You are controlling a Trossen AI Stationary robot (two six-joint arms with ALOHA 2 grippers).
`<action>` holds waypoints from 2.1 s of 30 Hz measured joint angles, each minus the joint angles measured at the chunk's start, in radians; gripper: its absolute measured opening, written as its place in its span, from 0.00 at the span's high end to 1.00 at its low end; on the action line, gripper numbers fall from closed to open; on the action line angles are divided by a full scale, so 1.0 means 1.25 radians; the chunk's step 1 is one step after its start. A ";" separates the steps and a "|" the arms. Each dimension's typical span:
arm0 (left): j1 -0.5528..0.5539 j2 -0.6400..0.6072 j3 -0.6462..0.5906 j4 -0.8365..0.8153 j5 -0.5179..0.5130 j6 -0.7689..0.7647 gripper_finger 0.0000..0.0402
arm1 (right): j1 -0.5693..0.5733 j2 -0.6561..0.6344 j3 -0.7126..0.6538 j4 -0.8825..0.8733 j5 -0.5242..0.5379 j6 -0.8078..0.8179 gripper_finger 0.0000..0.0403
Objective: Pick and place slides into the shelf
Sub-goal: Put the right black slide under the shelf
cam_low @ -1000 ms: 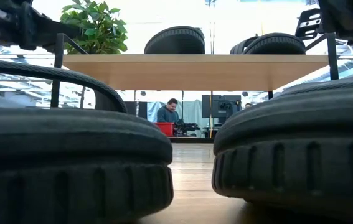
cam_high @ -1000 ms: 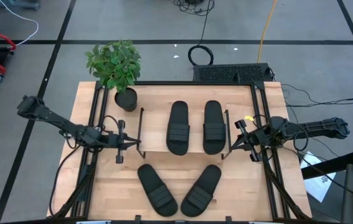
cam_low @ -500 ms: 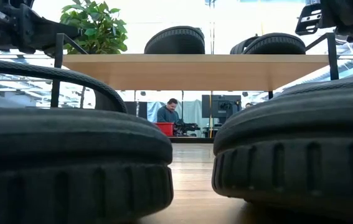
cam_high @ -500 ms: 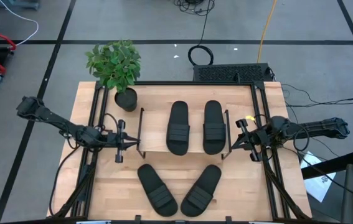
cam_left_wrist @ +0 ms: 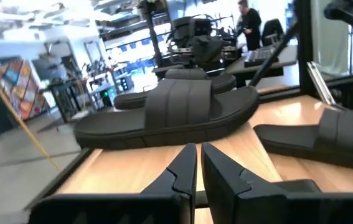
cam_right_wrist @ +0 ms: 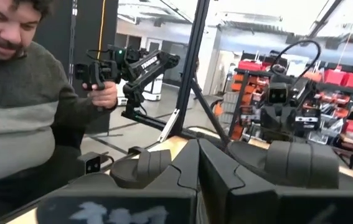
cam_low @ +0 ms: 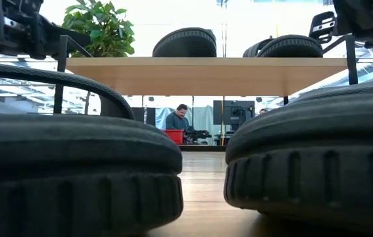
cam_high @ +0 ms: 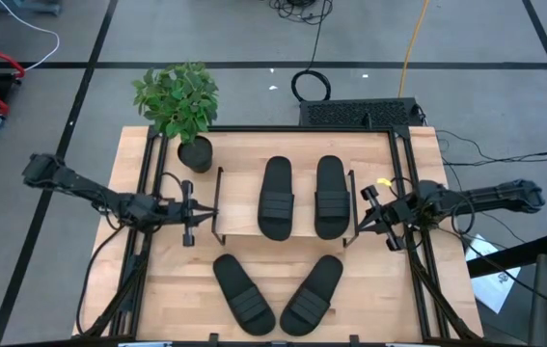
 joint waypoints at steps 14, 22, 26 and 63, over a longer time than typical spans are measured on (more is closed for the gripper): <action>0.025 -0.001 0.003 -0.052 0.001 -0.080 0.92 | 0.243 0.230 0.133 0.075 0.228 -0.118 0.83; 0.025 -0.001 0.003 -0.054 0.001 -0.093 0.92 | 0.469 0.369 0.351 -0.178 0.647 -0.055 0.56; 0.025 -0.002 0.003 -0.060 0.001 -0.092 0.92 | 0.586 0.470 0.353 -0.076 0.787 -0.094 0.47; 0.025 0.000 -0.001 -0.007 -0.002 -0.007 0.92 | 0.710 1.149 1.027 -0.576 1.001 0.366 0.59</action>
